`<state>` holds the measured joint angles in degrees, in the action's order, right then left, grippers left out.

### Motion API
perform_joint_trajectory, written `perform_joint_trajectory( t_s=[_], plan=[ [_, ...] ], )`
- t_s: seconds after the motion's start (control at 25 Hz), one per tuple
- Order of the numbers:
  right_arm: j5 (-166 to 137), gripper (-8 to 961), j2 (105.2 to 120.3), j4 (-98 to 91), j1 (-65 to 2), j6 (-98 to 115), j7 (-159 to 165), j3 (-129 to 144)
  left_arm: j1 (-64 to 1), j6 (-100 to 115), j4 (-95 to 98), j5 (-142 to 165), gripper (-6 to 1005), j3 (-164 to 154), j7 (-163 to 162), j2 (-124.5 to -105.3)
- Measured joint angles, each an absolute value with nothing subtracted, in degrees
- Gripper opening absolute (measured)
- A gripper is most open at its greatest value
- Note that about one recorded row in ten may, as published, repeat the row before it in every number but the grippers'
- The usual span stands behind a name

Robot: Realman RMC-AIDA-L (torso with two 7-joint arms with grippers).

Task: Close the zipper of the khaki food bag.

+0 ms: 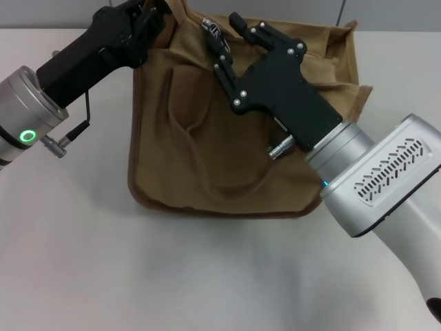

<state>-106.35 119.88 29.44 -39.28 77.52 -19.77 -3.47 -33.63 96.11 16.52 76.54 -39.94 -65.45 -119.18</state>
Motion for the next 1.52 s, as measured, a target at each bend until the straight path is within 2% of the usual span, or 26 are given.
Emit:
perform_joint_trajectory(
  t_s=[0.64,1.52],
  plan=[
    [-106.4,244,119.88,29.2,-39.3,76.6,-19.9,-4.3,-33.8,95.5,16.5,76.5,39,-39.7,-65.4,-119.18],
    [-106.3,246,119.88,27.3,-40.0,75.8,-20.2,-4.9,-34.0,94.8,16.4,76.6,39,-39.7,-65.4,-119.18]
  ],
)
